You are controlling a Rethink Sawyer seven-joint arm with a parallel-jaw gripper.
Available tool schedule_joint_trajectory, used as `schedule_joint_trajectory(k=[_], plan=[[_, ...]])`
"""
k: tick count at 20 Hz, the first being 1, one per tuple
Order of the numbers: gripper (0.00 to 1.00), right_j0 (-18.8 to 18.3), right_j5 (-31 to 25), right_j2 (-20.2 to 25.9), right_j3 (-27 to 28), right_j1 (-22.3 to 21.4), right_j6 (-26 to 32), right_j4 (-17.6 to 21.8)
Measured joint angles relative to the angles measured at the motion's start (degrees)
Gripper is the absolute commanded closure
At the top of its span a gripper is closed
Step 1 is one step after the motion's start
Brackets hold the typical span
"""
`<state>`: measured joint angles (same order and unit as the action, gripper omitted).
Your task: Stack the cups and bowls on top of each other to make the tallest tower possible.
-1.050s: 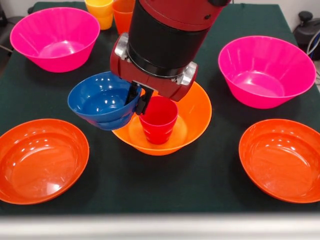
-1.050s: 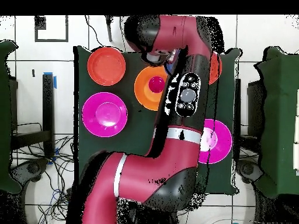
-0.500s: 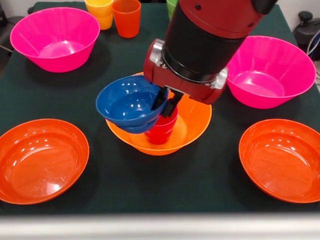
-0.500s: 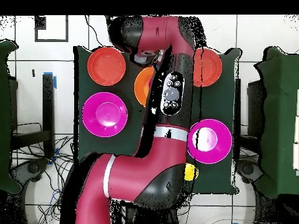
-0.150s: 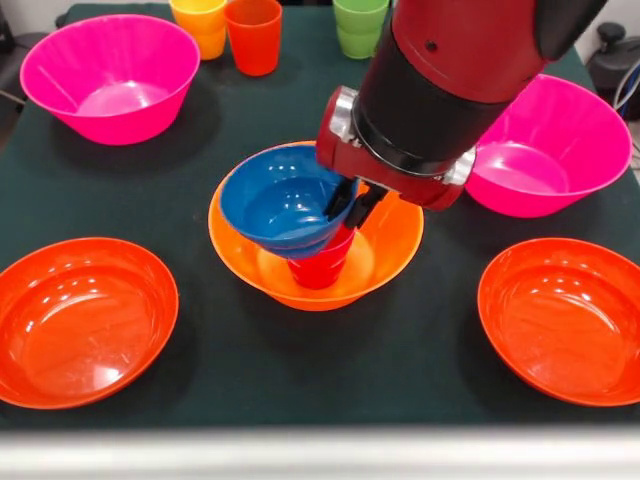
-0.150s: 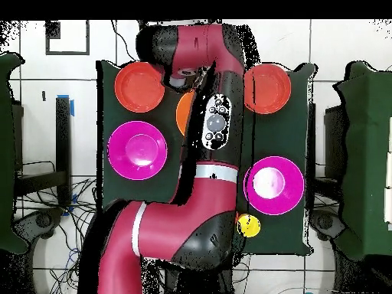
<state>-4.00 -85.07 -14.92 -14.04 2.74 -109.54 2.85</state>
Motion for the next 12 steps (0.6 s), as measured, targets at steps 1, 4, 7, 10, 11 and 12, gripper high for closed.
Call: schedule_joint_trajectory(k=[1, 4, 7, 10, 11, 12], plan=[[1.00, 0.0, -0.8, -0.1, 0.2, 0.4, 0.0, 0.0], [1.00, 0.0, -2.1, -0.5, 0.4, 1.0, 0.0, 0.0], [1.00, 0.0, -2.9, -0.9, 0.4, 1.7, 0.0, 0.0], [1.00, 0.0, -3.0, -1.4, 0.4, 2.1, 0.0, 0.0], [1.00, 0.0, -3.0, -1.4, 0.4, 2.2, 0.0, 0.0], [1.00, 0.0, -3.0, -1.5, 0.4, 2.2, 0.0, 0.0]])
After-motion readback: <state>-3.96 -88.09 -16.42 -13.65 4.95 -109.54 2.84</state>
